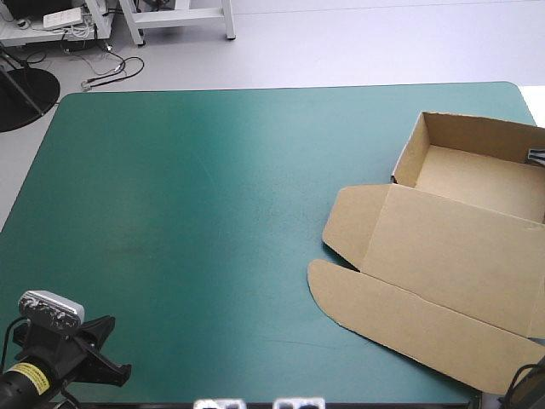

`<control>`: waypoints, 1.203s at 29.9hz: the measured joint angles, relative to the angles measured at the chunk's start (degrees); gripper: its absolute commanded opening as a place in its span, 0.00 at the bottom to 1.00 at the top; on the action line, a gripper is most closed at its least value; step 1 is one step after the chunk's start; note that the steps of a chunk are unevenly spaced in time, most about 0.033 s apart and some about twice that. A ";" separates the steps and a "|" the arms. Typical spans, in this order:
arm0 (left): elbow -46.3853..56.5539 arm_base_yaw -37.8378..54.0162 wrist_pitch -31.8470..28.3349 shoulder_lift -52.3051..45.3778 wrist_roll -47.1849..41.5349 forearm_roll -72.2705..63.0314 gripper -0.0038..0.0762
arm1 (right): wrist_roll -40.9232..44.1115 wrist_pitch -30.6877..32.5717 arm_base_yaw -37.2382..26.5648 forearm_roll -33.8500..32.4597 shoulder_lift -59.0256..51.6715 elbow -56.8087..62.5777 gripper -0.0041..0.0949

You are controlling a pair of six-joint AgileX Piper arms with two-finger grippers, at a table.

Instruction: Fold the box

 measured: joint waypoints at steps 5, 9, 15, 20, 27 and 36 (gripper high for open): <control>0.00 0.00 0.00 0.00 0.00 0.00 0.04 | -0.39 0.00 -0.19 -0.65 1.05 0.10 0.47; 0.00 0.00 0.00 0.00 0.06 0.00 0.04 | -1.35 -0.11 -0.19 -0.27 1.05 0.10 0.49; 0.00 0.00 0.00 0.00 0.20 0.12 0.04 | -3.19 -0.23 -0.25 6.47 -1.51 0.17 0.45; 0.00 0.00 -0.15 0.00 0.20 1.80 0.04 | -6.19 -0.18 -0.25 15.06 -9.53 0.60 0.12; 0.00 0.00 -1.00 0.00 0.20 4.94 0.04 | -9.86 0.39 3.25 17.98 -24.39 6.78 0.03; 0.75 0.00 -1.47 0.00 0.20 5.23 0.04 | -9.79 0.63 8.40 18.12 -48.72 26.95 0.03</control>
